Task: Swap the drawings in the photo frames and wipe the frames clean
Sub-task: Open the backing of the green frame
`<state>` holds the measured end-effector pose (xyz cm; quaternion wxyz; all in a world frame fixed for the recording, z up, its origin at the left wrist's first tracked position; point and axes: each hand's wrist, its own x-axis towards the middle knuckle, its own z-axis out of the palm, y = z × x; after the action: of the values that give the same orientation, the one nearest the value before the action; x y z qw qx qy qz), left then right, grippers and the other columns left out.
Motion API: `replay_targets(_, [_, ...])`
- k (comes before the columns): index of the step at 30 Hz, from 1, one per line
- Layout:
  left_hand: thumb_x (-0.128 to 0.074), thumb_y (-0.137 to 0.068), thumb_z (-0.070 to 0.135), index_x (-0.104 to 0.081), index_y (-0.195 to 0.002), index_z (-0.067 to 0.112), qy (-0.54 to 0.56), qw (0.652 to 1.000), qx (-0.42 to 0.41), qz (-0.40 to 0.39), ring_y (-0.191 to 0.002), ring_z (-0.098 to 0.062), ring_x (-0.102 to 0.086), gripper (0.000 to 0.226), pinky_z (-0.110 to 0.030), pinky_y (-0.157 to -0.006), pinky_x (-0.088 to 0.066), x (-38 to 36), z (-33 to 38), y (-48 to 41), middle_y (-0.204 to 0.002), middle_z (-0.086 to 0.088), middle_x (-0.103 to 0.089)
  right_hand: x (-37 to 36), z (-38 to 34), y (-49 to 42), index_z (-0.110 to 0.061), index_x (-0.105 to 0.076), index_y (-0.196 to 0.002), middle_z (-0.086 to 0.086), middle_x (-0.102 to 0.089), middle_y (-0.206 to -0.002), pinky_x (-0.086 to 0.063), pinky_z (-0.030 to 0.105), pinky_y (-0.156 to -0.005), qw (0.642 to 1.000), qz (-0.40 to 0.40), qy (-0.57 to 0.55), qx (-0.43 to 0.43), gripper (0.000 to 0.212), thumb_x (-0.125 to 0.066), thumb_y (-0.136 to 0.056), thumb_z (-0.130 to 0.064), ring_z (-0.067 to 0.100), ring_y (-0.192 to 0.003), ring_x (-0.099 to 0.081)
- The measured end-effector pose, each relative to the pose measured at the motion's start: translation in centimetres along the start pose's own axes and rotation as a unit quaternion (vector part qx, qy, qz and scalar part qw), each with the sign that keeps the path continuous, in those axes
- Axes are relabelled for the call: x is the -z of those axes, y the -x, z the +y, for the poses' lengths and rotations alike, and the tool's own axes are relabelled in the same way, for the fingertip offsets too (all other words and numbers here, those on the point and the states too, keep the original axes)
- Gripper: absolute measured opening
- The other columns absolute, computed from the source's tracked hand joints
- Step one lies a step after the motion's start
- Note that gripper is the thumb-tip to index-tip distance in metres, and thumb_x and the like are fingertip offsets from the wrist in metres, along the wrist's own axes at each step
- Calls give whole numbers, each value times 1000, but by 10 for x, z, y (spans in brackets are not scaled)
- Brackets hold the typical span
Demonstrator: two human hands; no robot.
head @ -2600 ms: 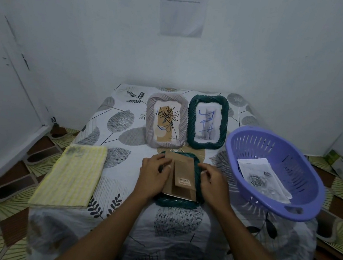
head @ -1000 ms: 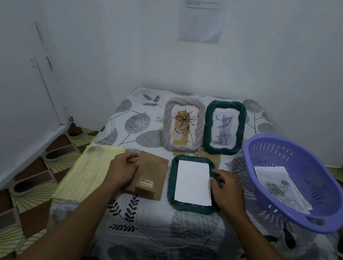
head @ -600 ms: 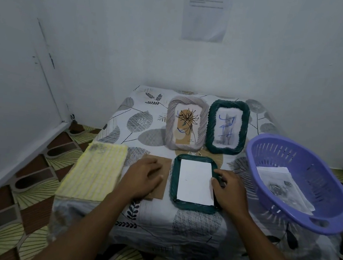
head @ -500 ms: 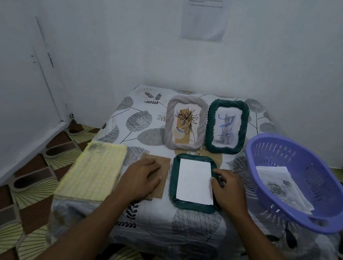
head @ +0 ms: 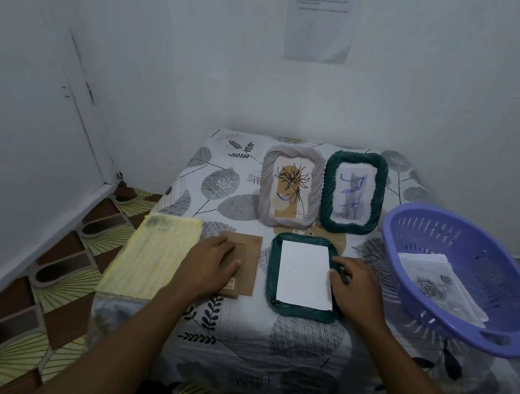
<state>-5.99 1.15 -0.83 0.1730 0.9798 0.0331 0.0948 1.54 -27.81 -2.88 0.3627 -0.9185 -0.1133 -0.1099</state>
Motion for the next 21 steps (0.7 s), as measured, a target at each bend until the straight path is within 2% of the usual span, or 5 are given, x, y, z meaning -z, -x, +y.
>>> replay_targets(4, [-43, -87, 44, -64, -114, 5, -27, 998, -20, 44, -115, -34, -54, 52, -42, -100, -41, -11, 13, -2, -127, -18, -59, 2, -5, 2, -13, -66, -117, 6, -65, -115, -50, 41, -90, 1000, -2, -16, -7, 30, -60, -88, -18, 23, -103, -58])
replay_targets(10, [-46, -94, 48, -51, -136, 15, 41, 998, -57, 3, -128, -24, -44, 54, -34, -106, -34, -29, 74, -19, -143, -6, -47, 11, -11, -2, -14, -62, -123, 8, -63, -121, -49, 36, -91, 998, -36, -29, -39, 34, -58, -89, -18, 24, -106, -58])
replay_targets(12, [-48, -93, 49, -49, -136, 11, 34, 998, -43, 0, -130, -24, -40, 58, -36, -108, -32, -40, 87, -22, -146, -7, -43, 14, -12, -4, -14, -61, -125, 9, -63, -121, -48, 33, -90, 997, -53, -24, -43, 36, -58, -89, -17, 23, -105, -59])
replay_targets(15, [-54, -87, 54, -54, -126, 9, 37, 999, -3, 23, -121, -24, -43, 59, -38, -101, -39, -53, 96, -22, -135, -8, -50, 20, -12, -6, -12, -58, -129, 10, -63, -124, -46, 31, -92, 996, -81, -19, -32, 40, -57, -89, -16, 23, -109, -59])
replay_targets(21, [-73, -79, 37, -53, -126, 11, 127, 989, 46, 65, -114, -26, -49, 57, -39, -95, -42, -56, 104, -21, -120, -9, -57, 24, -6, 1, -6, -60, -126, 13, -64, -122, -44, 26, -92, 996, -78, -48, -15, 37, -57, -89, -7, 24, -109, -60])
